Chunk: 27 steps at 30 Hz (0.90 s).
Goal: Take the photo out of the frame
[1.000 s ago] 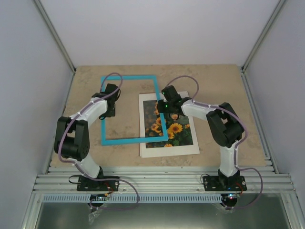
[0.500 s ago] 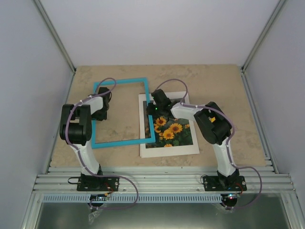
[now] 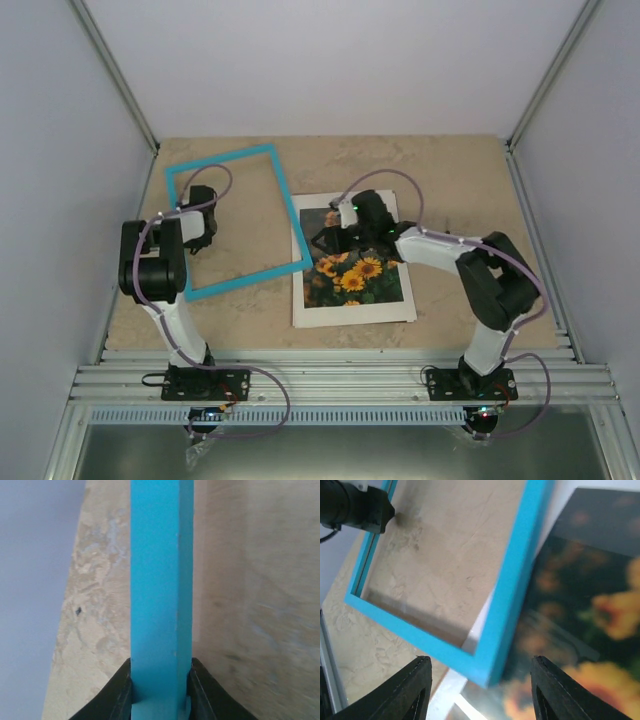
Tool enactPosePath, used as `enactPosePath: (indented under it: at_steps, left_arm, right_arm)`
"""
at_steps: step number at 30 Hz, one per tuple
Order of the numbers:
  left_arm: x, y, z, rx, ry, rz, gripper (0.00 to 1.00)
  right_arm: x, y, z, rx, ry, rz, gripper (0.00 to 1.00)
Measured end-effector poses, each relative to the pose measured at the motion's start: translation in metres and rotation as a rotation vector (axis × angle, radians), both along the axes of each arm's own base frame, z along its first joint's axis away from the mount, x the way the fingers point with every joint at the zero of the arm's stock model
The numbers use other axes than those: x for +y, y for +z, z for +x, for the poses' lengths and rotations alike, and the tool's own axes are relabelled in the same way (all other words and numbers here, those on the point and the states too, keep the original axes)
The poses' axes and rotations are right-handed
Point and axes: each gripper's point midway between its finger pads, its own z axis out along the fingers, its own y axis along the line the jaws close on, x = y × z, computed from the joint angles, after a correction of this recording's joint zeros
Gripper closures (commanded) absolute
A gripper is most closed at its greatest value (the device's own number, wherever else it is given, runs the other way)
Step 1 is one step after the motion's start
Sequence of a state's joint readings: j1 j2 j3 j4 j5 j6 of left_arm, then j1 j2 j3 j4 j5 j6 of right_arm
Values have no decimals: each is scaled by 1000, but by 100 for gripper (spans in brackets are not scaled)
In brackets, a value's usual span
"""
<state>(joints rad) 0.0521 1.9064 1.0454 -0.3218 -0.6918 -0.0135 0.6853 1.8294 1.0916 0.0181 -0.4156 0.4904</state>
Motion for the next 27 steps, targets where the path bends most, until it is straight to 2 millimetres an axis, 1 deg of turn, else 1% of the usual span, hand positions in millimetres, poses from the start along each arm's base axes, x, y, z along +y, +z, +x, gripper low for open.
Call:
enactPosePath:
  at_steps: [2, 4, 7, 8, 9, 11, 14, 16, 17, 19, 21, 23, 27]
  left_arm:
    - [10, 1, -1, -12, 16, 13, 100]
    - [18, 1, -1, -11, 19, 26, 99]
    - [30, 2, -3, 5, 28, 53, 80]
    - [32, 2, -4, 12, 28, 62, 76]
    - [33, 2, -4, 19, 26, 70, 70]
    - [34, 3, -4, 26, 20, 77, 56]
    - [39, 8, -4, 30, 24, 116, 44]
    - [41, 12, -3, 19, 32, 130, 32]
    - [41, 14, -2, 10, 33, 130, 28]
    - [41, 19, -1, -6, 32, 131, 23]
    - [41, 30, 1, -44, 42, 127, 19]
    - [40, 43, 2, -91, 55, 114, 15]
    - [32, 81, 9, -237, 96, 34, 13]
  right_arm:
    - [-21, 7, 6, -20, -22, 22, 43]
    - [-40, 5, 13, -27, -54, 24, 41]
    - [-62, -5, 21, -19, -99, 11, 40]
    - [-66, -7, 22, -16, -108, 7, 40]
    - [-68, -9, 22, -14, -112, 2, 40]
    - [-70, -11, 22, -14, -115, -1, 40]
    - [-71, -10, 25, -24, -117, 4, 40]
    - [-72, -10, 26, -26, -120, 4, 40]
    - [-73, -10, 27, -28, -123, 3, 40]
    - [-75, -10, 29, -33, -129, 0, 40]
    - [-77, -10, 31, -35, -135, -1, 39]
    - [-80, -10, 33, -35, -142, -2, 39]
    - [-83, -10, 36, -38, -151, -4, 38]
